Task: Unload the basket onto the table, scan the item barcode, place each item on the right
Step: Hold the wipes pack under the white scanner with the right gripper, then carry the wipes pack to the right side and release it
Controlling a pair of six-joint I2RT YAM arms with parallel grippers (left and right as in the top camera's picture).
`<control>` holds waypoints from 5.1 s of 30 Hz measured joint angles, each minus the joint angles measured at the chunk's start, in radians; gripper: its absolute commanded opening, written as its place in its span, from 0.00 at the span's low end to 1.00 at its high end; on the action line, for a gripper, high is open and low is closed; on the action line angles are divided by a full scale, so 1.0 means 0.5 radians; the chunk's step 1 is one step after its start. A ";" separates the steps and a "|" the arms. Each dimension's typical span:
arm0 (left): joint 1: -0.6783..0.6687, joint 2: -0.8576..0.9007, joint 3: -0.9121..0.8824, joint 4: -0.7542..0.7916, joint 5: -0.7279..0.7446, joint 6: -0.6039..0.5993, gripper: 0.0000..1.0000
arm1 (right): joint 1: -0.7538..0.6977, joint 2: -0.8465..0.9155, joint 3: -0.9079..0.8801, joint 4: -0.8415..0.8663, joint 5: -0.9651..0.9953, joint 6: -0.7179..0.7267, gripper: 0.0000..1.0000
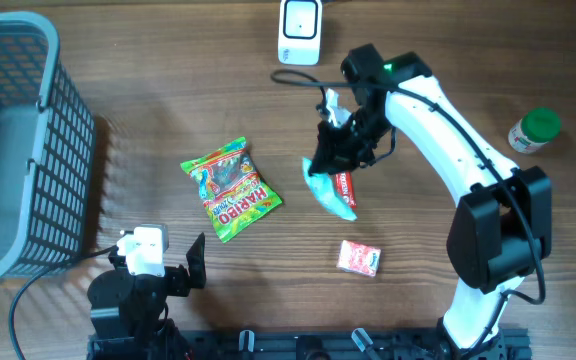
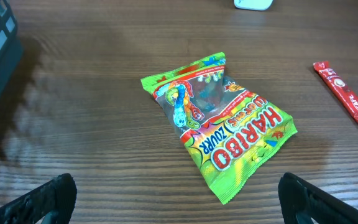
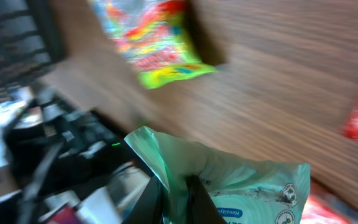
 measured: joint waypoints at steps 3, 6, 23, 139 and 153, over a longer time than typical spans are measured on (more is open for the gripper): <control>0.000 0.000 0.000 0.000 0.000 0.000 1.00 | -0.001 0.002 0.000 0.041 -0.167 -0.001 0.04; 0.000 0.001 0.000 0.000 0.000 0.000 1.00 | 0.000 0.002 0.000 0.194 -0.505 -0.024 0.04; 0.000 0.000 0.000 0.000 0.000 0.000 1.00 | 0.000 0.002 -0.002 0.861 -1.640 0.417 0.04; 0.000 0.001 0.000 0.000 0.000 0.006 1.00 | -0.094 0.457 0.635 1.002 2.177 -0.168 0.04; 0.000 0.001 0.000 0.000 0.000 0.007 1.00 | -0.986 0.413 0.159 1.437 2.324 0.043 0.08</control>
